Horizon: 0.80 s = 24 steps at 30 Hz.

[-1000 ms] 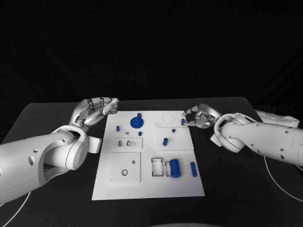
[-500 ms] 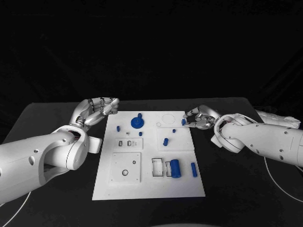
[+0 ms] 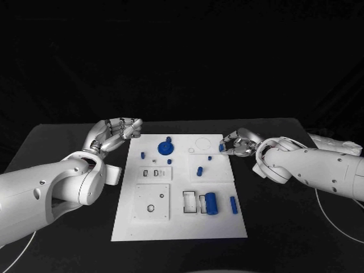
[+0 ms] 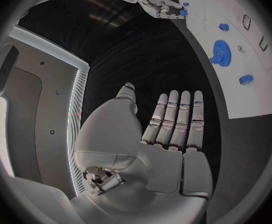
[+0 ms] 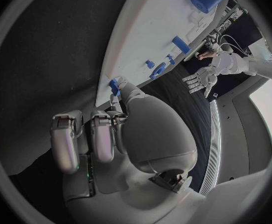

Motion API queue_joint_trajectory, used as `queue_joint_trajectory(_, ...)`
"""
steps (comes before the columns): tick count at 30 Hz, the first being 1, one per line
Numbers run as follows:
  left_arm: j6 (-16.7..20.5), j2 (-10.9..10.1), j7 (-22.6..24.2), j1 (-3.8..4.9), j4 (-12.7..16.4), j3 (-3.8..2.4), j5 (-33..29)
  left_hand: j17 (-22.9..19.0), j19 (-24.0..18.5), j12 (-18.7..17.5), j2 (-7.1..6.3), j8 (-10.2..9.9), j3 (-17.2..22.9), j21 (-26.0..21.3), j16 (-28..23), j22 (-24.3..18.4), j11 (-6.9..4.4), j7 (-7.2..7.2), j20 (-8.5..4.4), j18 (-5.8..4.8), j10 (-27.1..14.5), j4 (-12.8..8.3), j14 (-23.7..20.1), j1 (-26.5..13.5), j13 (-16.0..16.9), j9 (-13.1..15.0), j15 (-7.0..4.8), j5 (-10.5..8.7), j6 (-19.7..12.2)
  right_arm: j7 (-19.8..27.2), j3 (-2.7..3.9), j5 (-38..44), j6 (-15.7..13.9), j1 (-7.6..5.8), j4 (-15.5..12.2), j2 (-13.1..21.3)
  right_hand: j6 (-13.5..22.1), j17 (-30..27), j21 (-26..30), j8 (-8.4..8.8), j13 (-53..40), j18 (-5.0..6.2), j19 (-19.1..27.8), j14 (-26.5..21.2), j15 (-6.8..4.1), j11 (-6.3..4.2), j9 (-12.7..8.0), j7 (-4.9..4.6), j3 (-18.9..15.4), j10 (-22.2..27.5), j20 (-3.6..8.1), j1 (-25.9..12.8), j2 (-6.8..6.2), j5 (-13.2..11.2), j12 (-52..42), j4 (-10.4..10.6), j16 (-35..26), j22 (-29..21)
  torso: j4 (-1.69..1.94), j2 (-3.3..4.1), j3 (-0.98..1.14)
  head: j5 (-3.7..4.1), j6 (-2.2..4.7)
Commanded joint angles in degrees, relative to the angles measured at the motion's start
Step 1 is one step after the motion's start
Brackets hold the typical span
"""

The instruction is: Assemble the parts on the task board

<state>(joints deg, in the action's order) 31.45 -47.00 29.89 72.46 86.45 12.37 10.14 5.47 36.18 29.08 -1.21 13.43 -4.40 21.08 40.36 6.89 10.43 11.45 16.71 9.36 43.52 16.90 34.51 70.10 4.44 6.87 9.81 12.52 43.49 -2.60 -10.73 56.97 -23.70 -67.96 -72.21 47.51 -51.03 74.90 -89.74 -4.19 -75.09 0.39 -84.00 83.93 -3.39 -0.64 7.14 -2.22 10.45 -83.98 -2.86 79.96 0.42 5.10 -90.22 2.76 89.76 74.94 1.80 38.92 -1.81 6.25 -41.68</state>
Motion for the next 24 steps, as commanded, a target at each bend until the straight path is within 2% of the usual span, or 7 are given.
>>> queue_joint_trajectory(1, -0.43, -0.03, 0.73, 0.04, 0.24, -0.05, 0.34, 0.07, -0.4, -0.23, 0.51, 0.22, 0.01, -0.32, -0.17, -0.05, 0.09, 1.53, -0.17, 0.8, -0.49, -0.17, -0.28, -0.07, 0.09, 0.09, -0.03, 0.22, -0.41, -1.06, -0.06, 0.98, 1.53, 0.08, 0.25, -0.34, -0.17, 15.1, -0.26, -0.02, -14.91, -0.39, -6.0, 6.07, -0.51, -0.4, -0.1, -0.2, -0.1, -6.02, 0.19, 0.33, 0.35, -0.18, 0.22, 0.16, 0.24, 15.06, -0.05, 0.03, 0.01, -0.09, 0.07)
queue_joint_trajectory(15, -0.19, -0.24, 0.69, 0.06, 0.4, -0.05, 0.34, 0.07, -0.4, -0.23, 0.51, 0.22, 0.01, -0.32, -0.17, -0.05, 0.09, 1.53, -0.17, 0.8, -0.49, -0.17, -0.28, -0.07, 0.09, 0.09, -0.03, 0.22, -0.41, -1.37, -0.06, 1.07, 1.4, 0.09, 0.49, -0.77, -1.25, 15.1, -0.26, -0.19, -14.91, -0.39, -6.0, 6.07, -0.49, -0.32, -0.21, -0.43, -0.45, -6.02, 0.22, -0.28, 0.79, -0.73, 0.22, 1.01, 0.24, 15.06, -0.04, 0.07, -0.02, -0.33, -0.04)
queue_joint_trajectory(24, -0.15, -0.31, 0.67, 0.06, 0.47, -0.05, 0.34, 0.07, -0.4, -0.23, 0.51, 0.22, 0.01, -0.32, -0.17, -0.05, 0.09, 1.53, -0.17, 0.8, -0.49, -0.17, -0.28, -0.07, 0.09, 0.09, -0.03, 0.22, -0.41, -1.98, -0.06, 2.01, 1.62, 0.1, 0.49, -0.96, -6.94, 15.1, -0.26, -2.07, -14.91, -0.39, -6.0, 6.07, -0.34, -0.04, 0.31, -0.91, -0.21, -6.02, 0.12, 0.42, 2.54, -0.81, 0.22, 1.5, 0.24, 15.06, -0.06, 0.04, 0.01, -0.43, -0.13)
